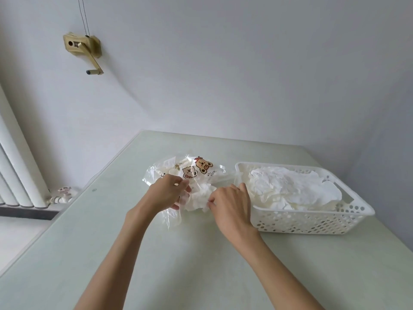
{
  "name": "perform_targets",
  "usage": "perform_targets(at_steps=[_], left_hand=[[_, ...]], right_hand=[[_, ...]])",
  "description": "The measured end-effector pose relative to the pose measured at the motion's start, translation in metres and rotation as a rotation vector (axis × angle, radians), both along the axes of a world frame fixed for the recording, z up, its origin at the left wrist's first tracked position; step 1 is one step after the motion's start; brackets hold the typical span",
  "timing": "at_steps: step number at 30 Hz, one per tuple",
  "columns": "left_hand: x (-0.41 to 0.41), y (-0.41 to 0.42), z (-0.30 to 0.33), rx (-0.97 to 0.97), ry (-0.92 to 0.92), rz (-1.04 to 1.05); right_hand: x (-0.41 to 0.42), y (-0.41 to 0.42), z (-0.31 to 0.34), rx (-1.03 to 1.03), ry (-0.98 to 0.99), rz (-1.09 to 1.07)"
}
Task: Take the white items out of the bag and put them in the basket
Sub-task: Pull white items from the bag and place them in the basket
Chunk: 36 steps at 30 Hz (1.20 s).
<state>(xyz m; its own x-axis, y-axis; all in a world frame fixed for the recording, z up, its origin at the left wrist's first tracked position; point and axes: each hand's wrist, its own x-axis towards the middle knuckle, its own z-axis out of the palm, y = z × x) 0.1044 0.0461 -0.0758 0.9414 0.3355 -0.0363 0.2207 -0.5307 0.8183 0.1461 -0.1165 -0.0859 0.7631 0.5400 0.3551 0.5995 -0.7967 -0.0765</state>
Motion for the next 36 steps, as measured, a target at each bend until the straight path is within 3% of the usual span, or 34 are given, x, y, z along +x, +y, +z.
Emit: perform_targets(at_steps=[5,9,15,18,21,23,25,27,29,33,36], left_hand=[[0.0,0.002,-0.002,0.034,-0.022,0.013],[0.001,0.003,-0.004,0.073,0.006,0.032],[0.0,-0.001,-0.001,0.188,0.02,0.059],[-0.004,-0.003,0.003,0.274,0.008,0.075],[-0.006,-0.004,0.003,0.333,0.004,0.1],[-0.006,-0.004,0.007,0.284,-0.046,0.115],[-0.008,-0.009,0.02,0.114,-0.209,0.085],[-0.013,-0.017,0.038,-0.147,-0.317,-0.066],[-0.019,-0.025,0.052,-0.311,-0.255,-0.258],[-0.028,-0.042,0.058,-0.187,-0.216,-0.414],[-0.033,-0.048,0.06,-0.233,-0.206,-0.435]], right_hand=[[0.007,-0.022,0.012,0.315,0.102,0.243],[0.016,-0.045,0.032,0.686,0.296,0.222],[0.019,-0.053,0.047,0.938,0.497,0.174],[0.019,-0.06,0.059,1.077,0.742,0.108],[0.016,-0.068,0.067,1.193,1.017,0.19],[0.014,-0.07,0.07,1.201,1.114,0.237],[0.011,-0.071,0.071,1.157,1.142,0.243],[0.01,-0.072,0.072,1.134,1.132,0.216],[0.01,-0.072,0.072,1.127,1.09,0.198],[0.009,-0.075,0.074,1.116,0.988,0.233],[0.009,-0.079,0.076,1.14,0.962,0.251]])
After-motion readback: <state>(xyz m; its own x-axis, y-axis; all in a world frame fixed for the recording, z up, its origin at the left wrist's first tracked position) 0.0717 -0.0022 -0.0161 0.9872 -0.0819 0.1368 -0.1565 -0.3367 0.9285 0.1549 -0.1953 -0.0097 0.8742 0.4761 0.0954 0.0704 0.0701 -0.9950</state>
